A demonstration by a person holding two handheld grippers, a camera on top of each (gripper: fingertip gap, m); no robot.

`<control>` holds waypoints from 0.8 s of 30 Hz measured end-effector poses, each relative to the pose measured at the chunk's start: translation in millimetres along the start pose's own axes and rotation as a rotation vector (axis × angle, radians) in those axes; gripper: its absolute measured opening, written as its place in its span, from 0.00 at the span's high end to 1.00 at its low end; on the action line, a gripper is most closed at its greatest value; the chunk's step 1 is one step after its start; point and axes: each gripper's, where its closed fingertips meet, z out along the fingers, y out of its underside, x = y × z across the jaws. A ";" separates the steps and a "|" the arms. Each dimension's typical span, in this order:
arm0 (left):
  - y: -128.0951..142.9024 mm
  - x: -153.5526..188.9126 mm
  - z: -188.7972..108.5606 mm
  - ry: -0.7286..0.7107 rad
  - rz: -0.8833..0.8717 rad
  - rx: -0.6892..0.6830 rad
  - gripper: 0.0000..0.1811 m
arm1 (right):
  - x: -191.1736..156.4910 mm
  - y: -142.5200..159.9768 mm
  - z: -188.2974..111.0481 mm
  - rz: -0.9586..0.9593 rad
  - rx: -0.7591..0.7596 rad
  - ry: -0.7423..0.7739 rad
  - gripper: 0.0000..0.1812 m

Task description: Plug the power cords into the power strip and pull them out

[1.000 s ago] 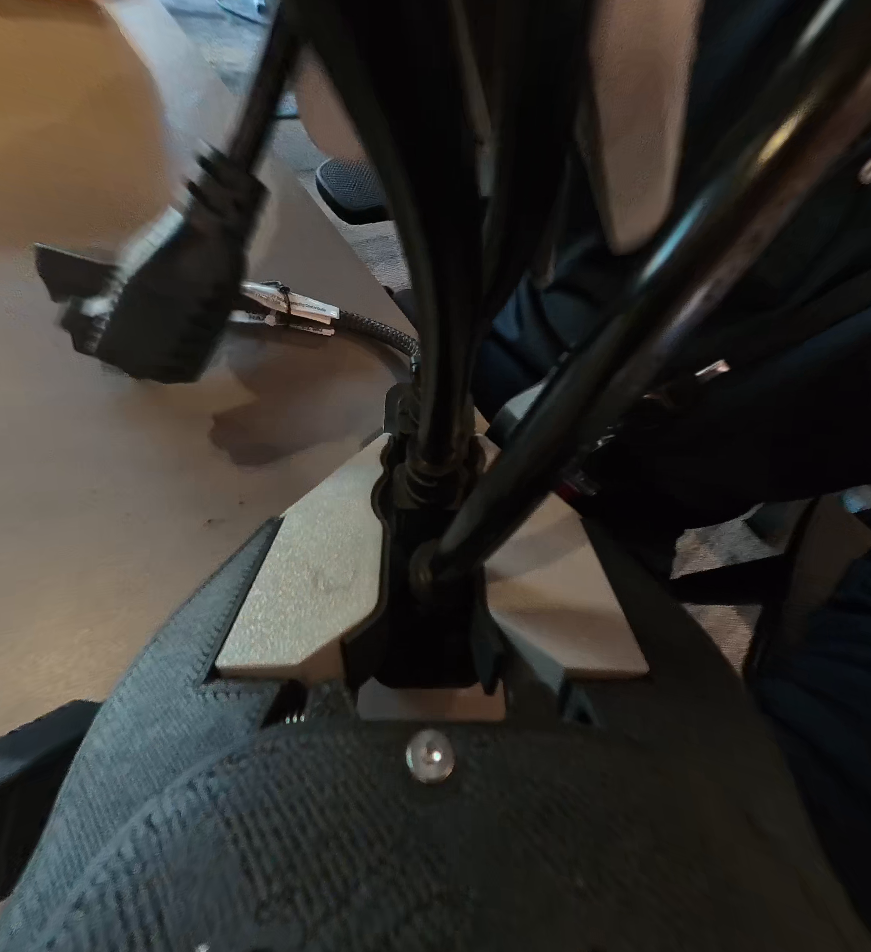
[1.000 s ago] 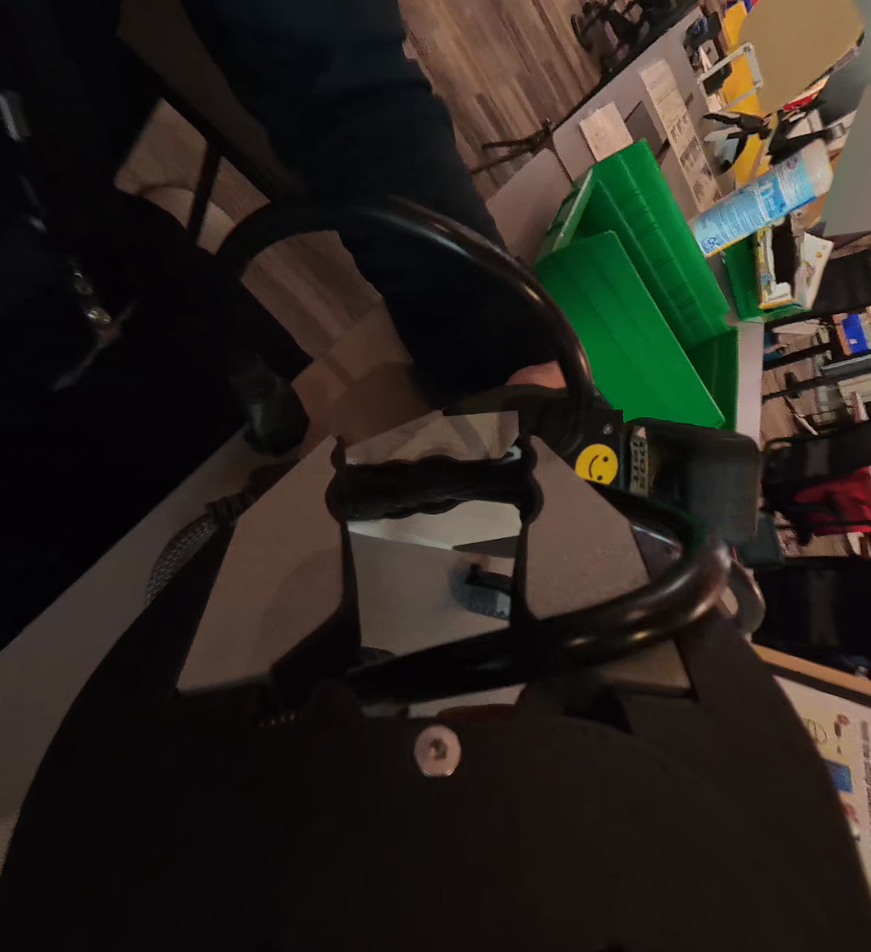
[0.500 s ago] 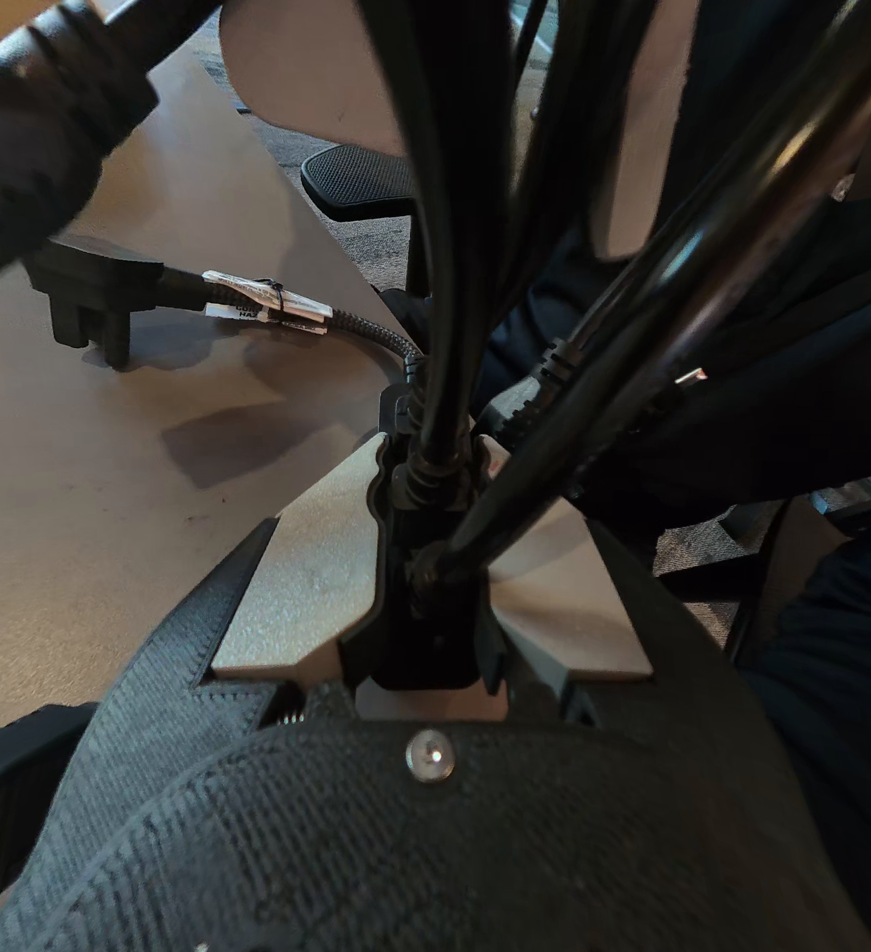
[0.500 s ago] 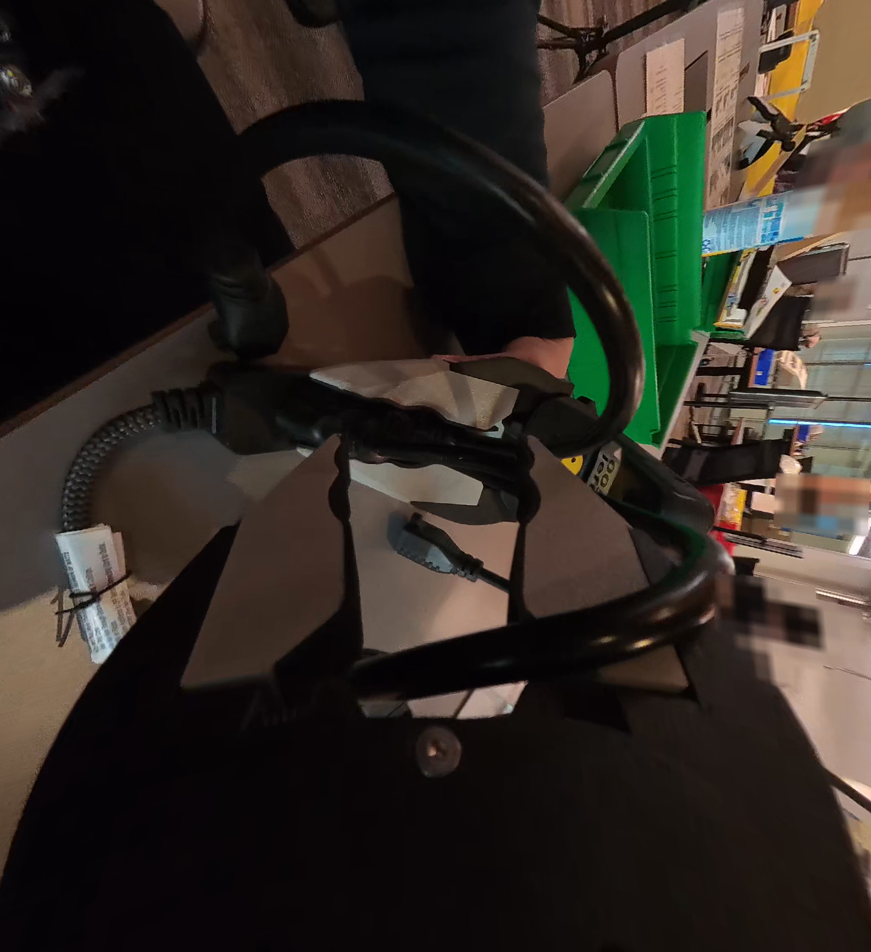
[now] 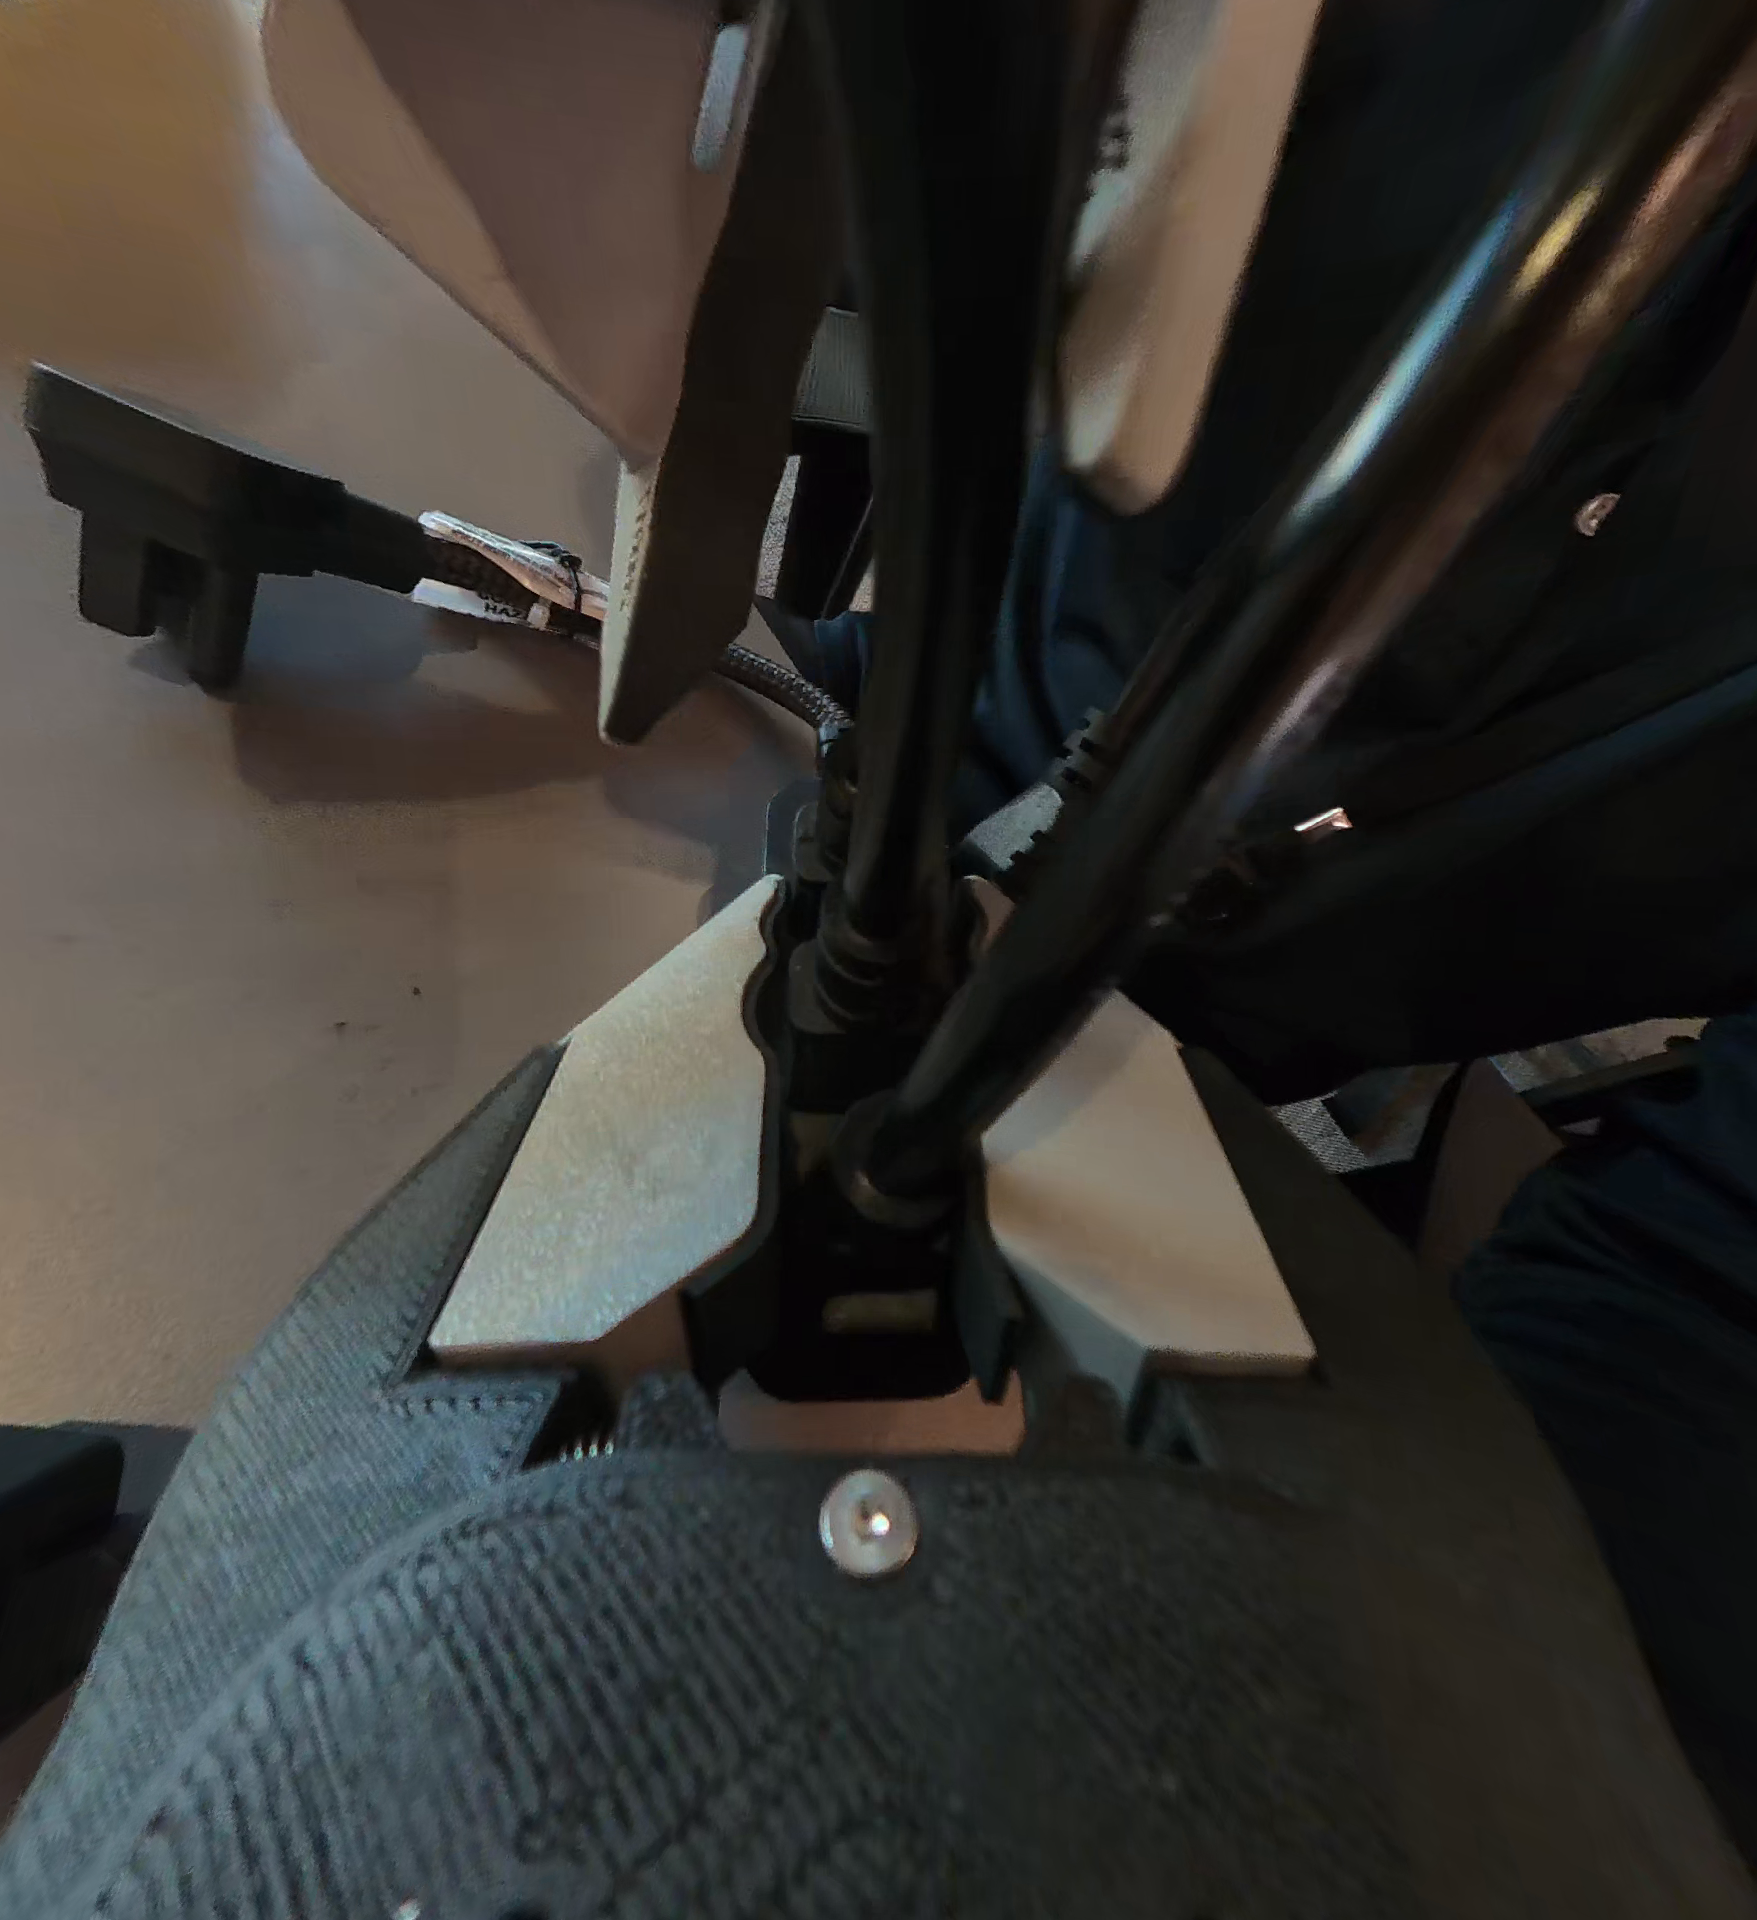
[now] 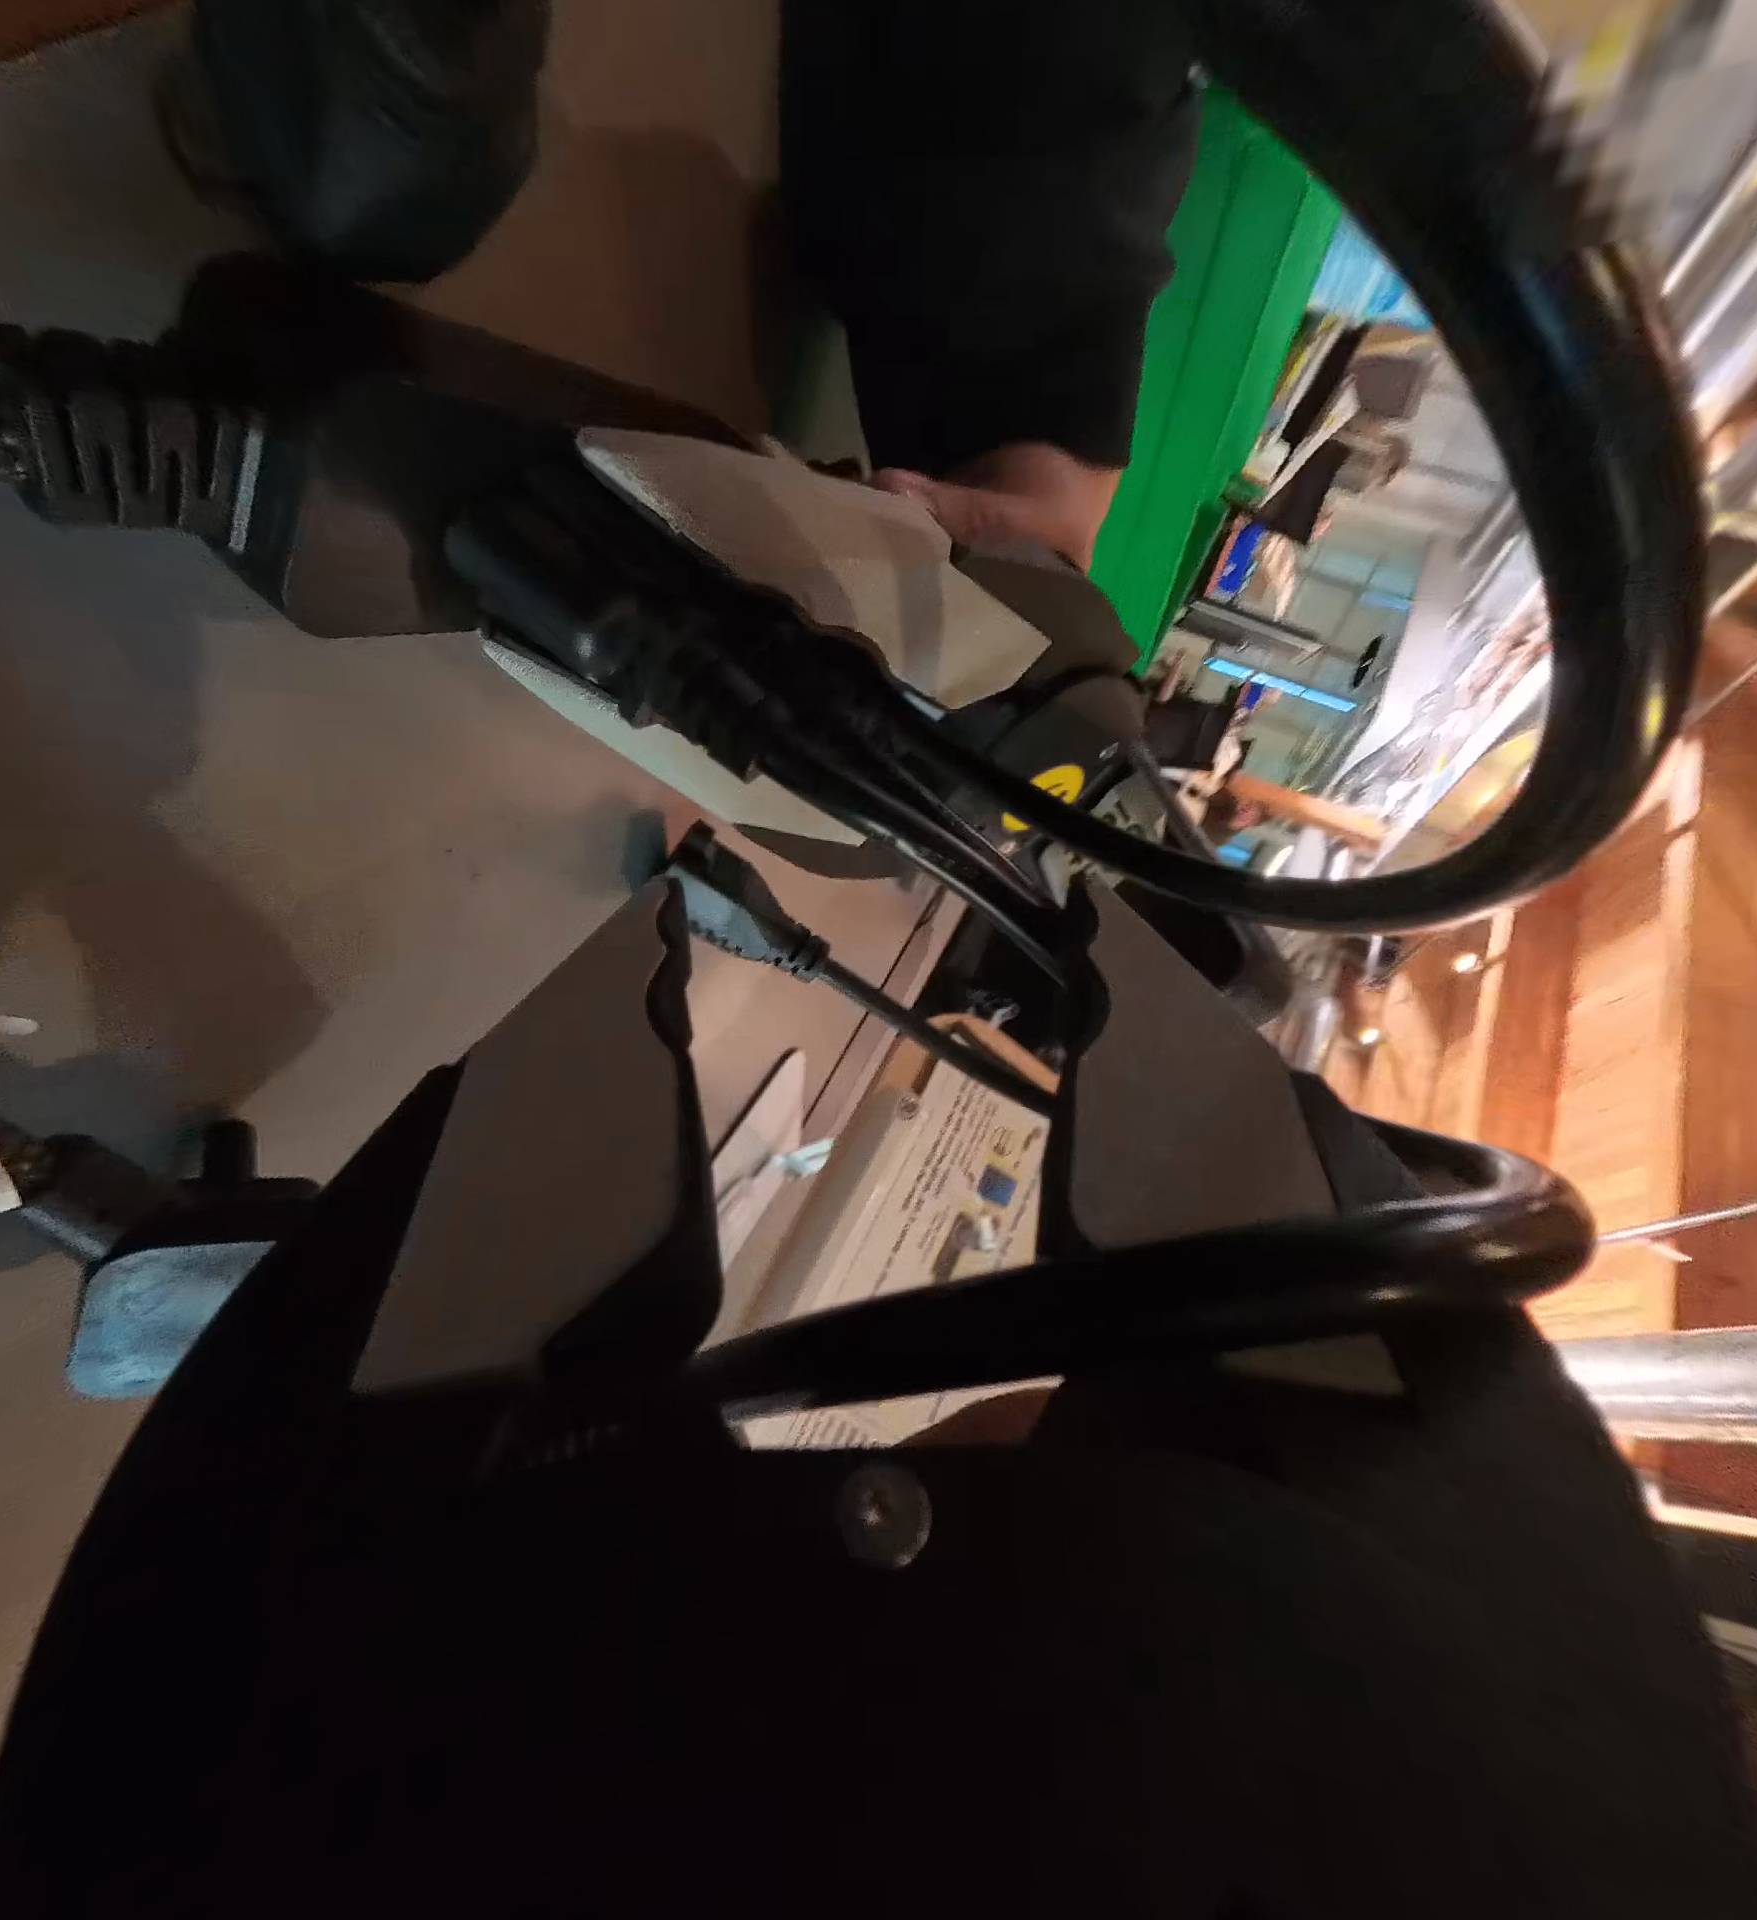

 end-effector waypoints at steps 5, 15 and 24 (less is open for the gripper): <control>-1.1 -6.6 -2.5 -0.049 0.001 0.008 0.85 | -1.5 10.0 2.7 0.069 -0.098 -0.141 0.62; -2.3 -22.1 -5.7 -0.153 0.010 0.011 0.85 | -11.2 22.3 -5.1 0.118 -0.205 -0.211 0.60; -4.4 -30.7 -6.8 -0.203 -0.026 0.019 0.85 | -22.5 36.0 -3.8 0.278 -0.278 -0.298 0.59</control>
